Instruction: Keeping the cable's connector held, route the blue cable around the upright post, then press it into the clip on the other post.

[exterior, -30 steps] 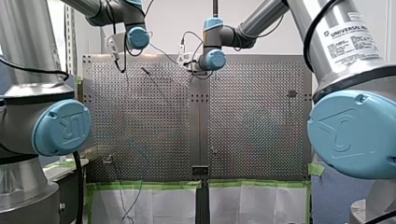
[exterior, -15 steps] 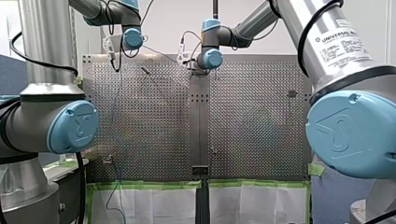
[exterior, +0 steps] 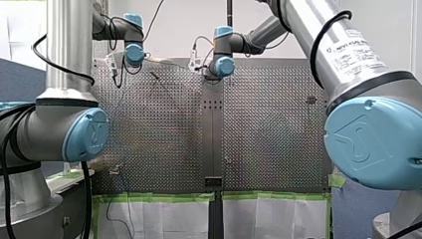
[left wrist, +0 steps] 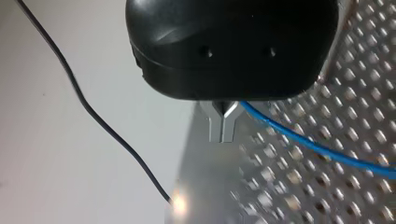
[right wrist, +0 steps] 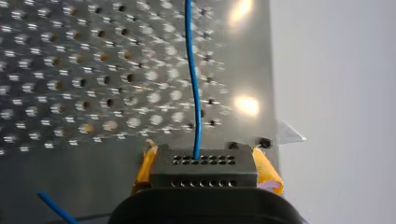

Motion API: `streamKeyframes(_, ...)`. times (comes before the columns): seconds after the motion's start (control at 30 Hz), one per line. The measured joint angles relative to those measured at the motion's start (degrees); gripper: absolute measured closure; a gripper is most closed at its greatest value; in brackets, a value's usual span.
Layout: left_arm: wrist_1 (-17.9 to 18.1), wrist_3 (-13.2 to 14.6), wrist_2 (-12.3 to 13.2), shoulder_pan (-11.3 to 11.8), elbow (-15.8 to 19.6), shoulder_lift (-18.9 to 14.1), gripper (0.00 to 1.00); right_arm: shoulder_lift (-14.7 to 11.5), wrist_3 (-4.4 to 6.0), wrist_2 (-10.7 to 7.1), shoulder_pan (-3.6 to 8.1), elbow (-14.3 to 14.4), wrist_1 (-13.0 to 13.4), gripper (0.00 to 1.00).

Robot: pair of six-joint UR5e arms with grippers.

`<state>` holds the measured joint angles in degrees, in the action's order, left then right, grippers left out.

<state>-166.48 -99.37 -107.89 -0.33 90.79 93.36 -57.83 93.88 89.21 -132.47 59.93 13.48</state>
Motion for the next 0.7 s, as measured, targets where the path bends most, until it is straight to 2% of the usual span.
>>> streamKeyframes(0.33,0.65,-0.01,5.58,5.58,-0.66,4.97,1.0,0.61,-0.13,0.09,1.23,-5.62,-0.17,1.0)
streamKeyframes(0.43,0.64,0.02,7.34,7.04,-0.77,5.9,1.0,1.24,-0.31,0.2,1.55,-6.33,-0.41,1.0)
streamKeyframes(0.57,0.69,-0.02,9.5,7.57,-0.79,6.32,1.0,2.29,-0.92,0.3,1.82,-6.49,-1.14,1.0)
streamKeyframes(0.7,1.44,-1.08,11.52,6.98,-0.81,6.52,1.0,3.18,-1.62,0.34,1.87,-6.23,-1.76,1.0)
